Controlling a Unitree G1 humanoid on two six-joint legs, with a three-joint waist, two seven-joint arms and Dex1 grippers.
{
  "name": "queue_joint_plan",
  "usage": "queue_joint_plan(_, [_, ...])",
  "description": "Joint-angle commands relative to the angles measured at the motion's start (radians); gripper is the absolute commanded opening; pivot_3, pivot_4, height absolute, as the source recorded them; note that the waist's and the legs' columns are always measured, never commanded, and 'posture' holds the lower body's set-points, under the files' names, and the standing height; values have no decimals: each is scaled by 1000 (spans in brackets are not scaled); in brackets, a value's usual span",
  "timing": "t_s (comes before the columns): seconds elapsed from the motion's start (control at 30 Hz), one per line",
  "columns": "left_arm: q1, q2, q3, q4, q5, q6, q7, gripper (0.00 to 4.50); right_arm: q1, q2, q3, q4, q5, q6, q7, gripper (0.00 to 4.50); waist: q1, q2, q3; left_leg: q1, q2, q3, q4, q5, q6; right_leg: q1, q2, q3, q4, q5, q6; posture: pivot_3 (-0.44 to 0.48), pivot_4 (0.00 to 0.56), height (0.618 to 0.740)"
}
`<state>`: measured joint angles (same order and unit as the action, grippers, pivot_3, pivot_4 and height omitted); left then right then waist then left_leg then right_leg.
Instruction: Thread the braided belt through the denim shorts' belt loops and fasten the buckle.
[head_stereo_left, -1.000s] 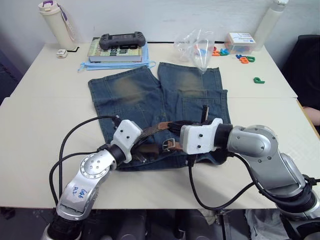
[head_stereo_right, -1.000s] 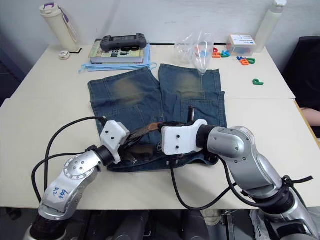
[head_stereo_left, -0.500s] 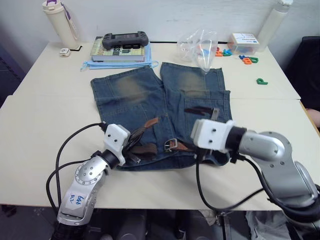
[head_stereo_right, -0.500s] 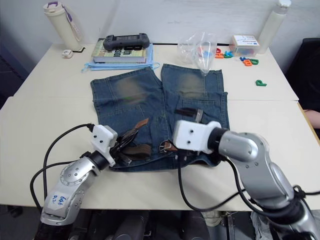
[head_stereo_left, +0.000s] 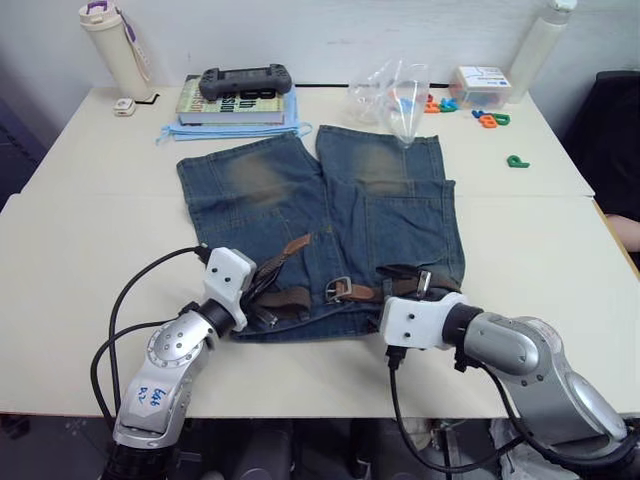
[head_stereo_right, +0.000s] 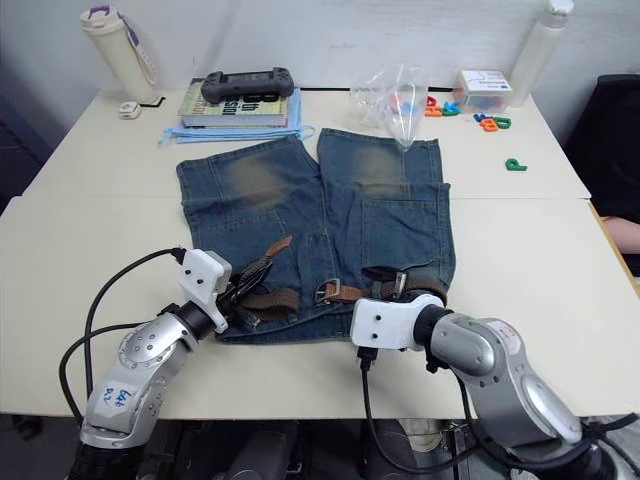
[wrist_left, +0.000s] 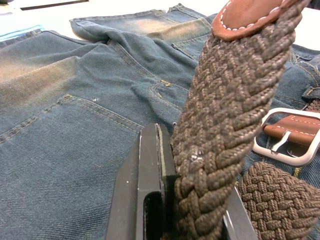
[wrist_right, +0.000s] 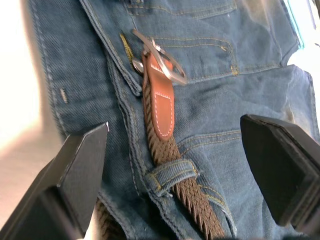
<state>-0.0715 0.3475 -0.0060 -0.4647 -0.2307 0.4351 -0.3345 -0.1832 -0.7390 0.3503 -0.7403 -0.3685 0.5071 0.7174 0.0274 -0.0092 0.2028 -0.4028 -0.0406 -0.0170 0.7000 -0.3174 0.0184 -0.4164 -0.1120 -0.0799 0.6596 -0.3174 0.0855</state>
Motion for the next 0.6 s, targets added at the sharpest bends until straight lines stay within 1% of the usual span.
queue_joint_plan(0.03, [-5,2,15,-35,-9,-7,-6,0,-18,62,60,17,-73,3,-41,4477,1,0,0,0,0,0,0,0,0,0,0,0,0,0,0,0,150,667])
queue_joint_plan(0.13, [-3,1,14,-35,-6,-7,-8,0,-27,106,89,44,-112,13,-65,4477,0,-1,0,0,0,0,0,0,0,0,0,0,1,0,0,0,150,667])
queue_joint_plan(0.27, [3,-2,13,-43,-9,-4,-8,0,-33,150,91,79,-154,35,-85,4477,-1,-1,-1,0,0,0,1,0,0,0,0,0,1,0,0,0,150,667])
queue_joint_plan(0.3, [4,-3,13,-45,-10,-2,-8,0,-34,164,87,77,-153,48,-84,4243,0,-1,-1,0,0,0,1,0,0,0,0,0,1,0,0,0,150,667])
queue_joint_plan(0.37, [5,-3,12,-47,-11,0,-9,0,-32,185,85,64,-147,67,-73,3516,0,-1,-1,0,0,0,1,0,0,0,0,0,1,0,0,0,150,667])
queue_joint_plan(0.4, [6,-4,11,-48,-11,0,-9,0,-28,191,86,55,-143,77,-66,3364,-1,-1,-1,0,0,0,1,0,0,0,0,0,1,0,0,0,150,667])
queue_joint_plan(0.47, [7,-5,8,-49,-10,0,-9,0,-17,204,85,38,-130,114,-47,2400,-1,-1,-1,0,0,0,1,0,0,-1,0,0,1,0,0,0,150,667])
queue_joint_plan(0.5, [7,-6,7,-49,-9,0,-8,0,-15,203,85,33,-130,133,-35,2030,-1,-1,-1,0,-1,0,1,0,0,-1,0,0,2,0,0,0,150,667])
queue_joint_plan(0.57, [8,-8,6,-49,-10,0,-8,0,-9,191,79,34,-139,162,-20,817,0,-1,-1,0,-1,0,1,0,0,-1,0,0,2,0,0,0,150,667])
queue_joint_plan(0.6, [9,-10,7,-51,-12,2,-8,0,-5,185,72,35,-143,184,-14,585,0,-1,-1,0,-1,0,1,0,0,-1,0,1,2,0,0,0,150,667])
